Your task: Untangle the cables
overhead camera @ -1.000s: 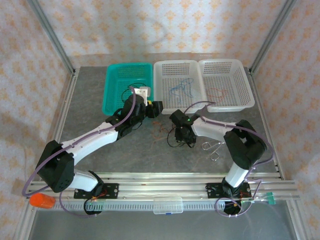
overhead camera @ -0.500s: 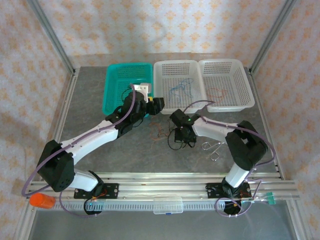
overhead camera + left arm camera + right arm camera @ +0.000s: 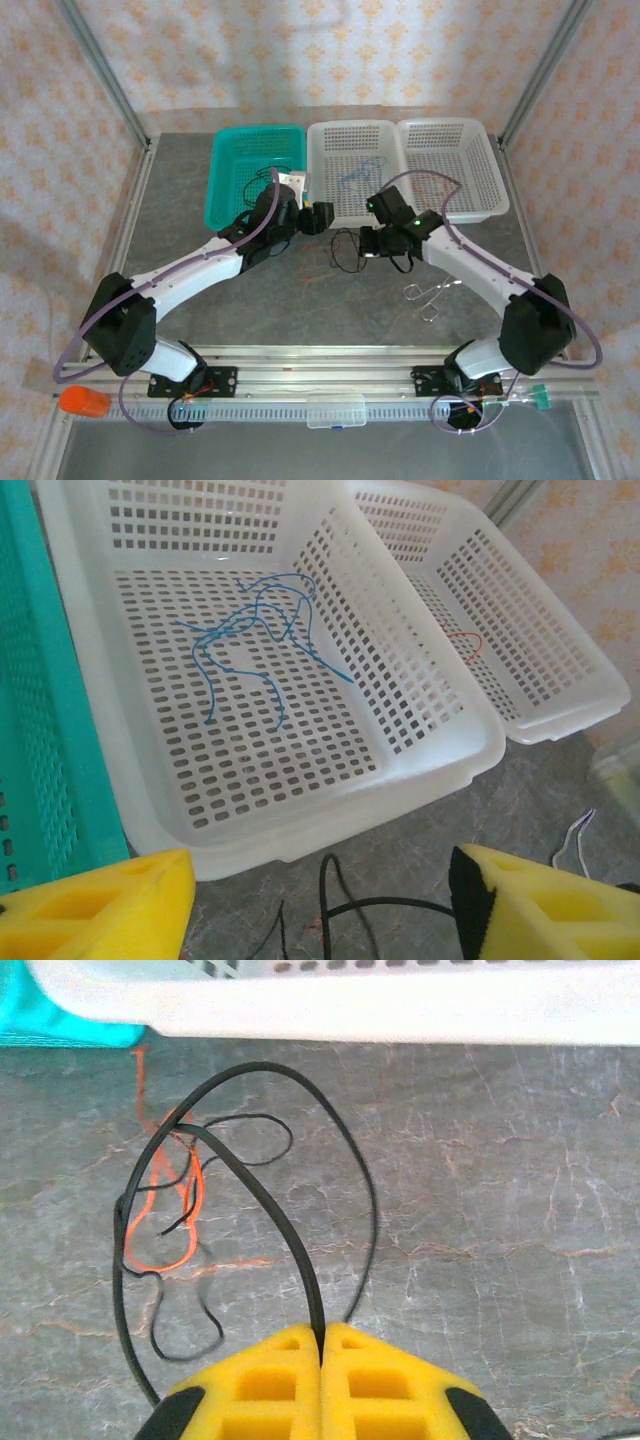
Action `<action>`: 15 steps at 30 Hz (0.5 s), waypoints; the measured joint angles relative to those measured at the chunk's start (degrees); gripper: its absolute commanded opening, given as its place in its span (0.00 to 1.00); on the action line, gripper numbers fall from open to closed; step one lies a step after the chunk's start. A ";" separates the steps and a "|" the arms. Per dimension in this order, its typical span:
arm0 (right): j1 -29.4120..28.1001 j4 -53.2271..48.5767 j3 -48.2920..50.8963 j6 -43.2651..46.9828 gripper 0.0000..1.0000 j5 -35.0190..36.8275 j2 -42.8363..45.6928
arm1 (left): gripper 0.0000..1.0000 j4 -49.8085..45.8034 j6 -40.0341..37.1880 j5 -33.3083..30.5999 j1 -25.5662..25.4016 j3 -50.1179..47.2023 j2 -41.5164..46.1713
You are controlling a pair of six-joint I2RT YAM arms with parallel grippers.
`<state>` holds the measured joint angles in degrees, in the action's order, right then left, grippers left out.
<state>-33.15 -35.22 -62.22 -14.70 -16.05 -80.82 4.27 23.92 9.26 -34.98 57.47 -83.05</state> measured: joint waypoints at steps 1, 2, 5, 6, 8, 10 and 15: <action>-0.02 -0.02 -0.04 0.92 0.00 -0.33 0.48 | 0.74 0.02 0.02 0.52 -0.09 0.00 -0.09; -0.07 0.00 -0.11 1.66 0.00 -0.50 0.79 | 0.74 0.04 0.00 0.96 -0.22 0.00 -0.26; -0.17 -0.37 -0.87 4.37 0.00 -0.48 1.68 | 0.75 0.02 -0.22 2.56 -0.96 0.00 -1.20; -0.15 -0.39 -1.20 5.20 0.00 -0.48 2.14 | 0.75 0.02 -0.42 3.10 -1.14 0.00 -1.60; -0.04 -0.48 -1.90 6.60 0.00 -0.48 3.21 | 0.74 0.00 -0.90 4.37 -1.46 0.00 -2.19; 0.00 -0.52 -2.51 7.98 0.00 -0.48 4.50 | 0.74 0.00 -1.49 5.79 -1.84 -0.04 -2.60; 0.37 -0.76 -3.28 10.16 0.00 -0.50 6.14 | 0.74 -0.04 -2.97 8.39 -3.08 -0.33 -2.62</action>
<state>-32.77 -35.99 -65.49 -4.54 -16.56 -74.67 4.23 20.95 17.65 -38.06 57.14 -85.67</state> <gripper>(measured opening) 0.048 0.745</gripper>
